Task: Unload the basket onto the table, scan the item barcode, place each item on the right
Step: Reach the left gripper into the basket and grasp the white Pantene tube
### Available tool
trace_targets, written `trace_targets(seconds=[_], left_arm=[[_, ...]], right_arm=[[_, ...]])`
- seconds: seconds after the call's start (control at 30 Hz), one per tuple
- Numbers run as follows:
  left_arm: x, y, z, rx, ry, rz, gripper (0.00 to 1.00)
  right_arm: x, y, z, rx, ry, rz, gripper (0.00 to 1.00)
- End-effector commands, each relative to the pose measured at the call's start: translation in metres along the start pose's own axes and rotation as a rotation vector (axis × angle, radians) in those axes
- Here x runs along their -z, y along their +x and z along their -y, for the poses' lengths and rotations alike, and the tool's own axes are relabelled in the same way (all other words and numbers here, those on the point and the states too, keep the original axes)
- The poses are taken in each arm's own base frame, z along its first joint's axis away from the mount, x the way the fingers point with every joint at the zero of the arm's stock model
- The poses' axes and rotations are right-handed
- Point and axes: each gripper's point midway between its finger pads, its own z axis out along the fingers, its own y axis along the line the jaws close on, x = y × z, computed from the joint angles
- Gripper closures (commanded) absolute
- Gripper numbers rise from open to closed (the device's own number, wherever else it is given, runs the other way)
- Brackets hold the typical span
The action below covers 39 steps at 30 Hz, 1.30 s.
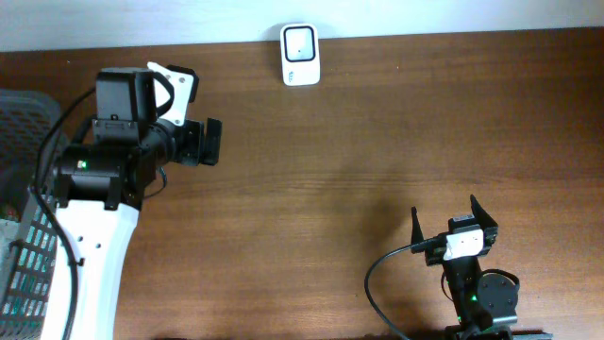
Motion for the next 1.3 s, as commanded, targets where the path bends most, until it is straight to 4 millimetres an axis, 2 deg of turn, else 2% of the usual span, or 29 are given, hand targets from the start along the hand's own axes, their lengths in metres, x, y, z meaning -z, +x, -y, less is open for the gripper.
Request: trace_targets(seconds=[0.0,0.03,0.1,0.17,0.27,0.37,0.43,0.57,0.67,0.7,0.77,0.83,0.93,1.07,1.13,1.2,1.27], left_arm=[[0.024,-0.027,-0.018,0.007,-0.037,0.096,0.01],[0.043,-0.038,-0.040,0.072,-0.083,0.139,0.01],[0.075,-0.047,-0.079,0.185,-0.172,0.193,0.01],[0.111,-0.039,-0.128,0.380,-0.284,0.240,0.01],[0.145,0.006,-0.195,0.636,-0.486,0.236,0.01],[0.163,0.049,-0.233,0.759,-0.609,0.182,0.01],[0.170,0.069,-0.250,0.821,-0.661,0.174,0.01],[0.166,0.105,-0.274,0.890,-0.749,0.112,0.01],[0.163,0.142,-0.295,0.927,-0.892,-0.014,0.01],[0.161,0.148,-0.301,0.904,-0.915,-0.058,0.01],[0.146,0.156,-0.309,0.805,-0.888,-0.155,0.01],[0.123,0.174,-0.312,0.690,-0.817,-0.309,0.02],[0.103,0.193,-0.318,0.626,-0.756,-0.422,0.01],[0.099,0.221,-0.326,0.626,-0.734,-0.488,0.02],[0.091,0.236,-0.327,0.620,-0.683,-0.509,0.00],[0.080,0.248,-0.330,0.640,-0.640,-0.504,0.07],[0.078,0.255,-0.335,0.654,-0.646,-0.505,0.08]], right_arm=[[0.000,0.002,0.000,-0.011,0.002,-0.004,0.02],[0.000,0.002,0.000,-0.011,0.002,-0.004,0.02],[0.000,0.002,0.000,-0.011,0.002,-0.004,0.02],[0.000,0.002,0.000,-0.011,0.002,-0.004,0.02],[0.000,0.002,0.000,-0.011,0.002,-0.004,0.02],[0.000,0.002,0.000,-0.011,0.002,-0.004,0.02],[0.000,0.002,0.000,-0.011,0.002,-0.004,0.02],[0.000,0.002,0.000,-0.011,0.002,-0.004,0.02],[0.000,0.002,0.000,-0.011,0.002,-0.004,0.02],[0.000,0.002,0.000,-0.011,0.002,-0.004,0.02],[0.000,0.002,0.000,-0.011,0.002,-0.004,0.02],[0.000,0.002,0.000,-0.011,0.002,-0.004,0.02],[0.000,0.002,0.000,-0.011,0.002,-0.004,0.02],[0.000,0.002,0.000,-0.011,0.002,-0.004,0.02],[0.000,0.002,0.000,-0.011,0.002,-0.004,0.01],[0.000,0.002,0.000,-0.011,0.002,-0.004,0.02],[0.000,0.002,0.000,-0.011,0.002,-0.004,0.02]])
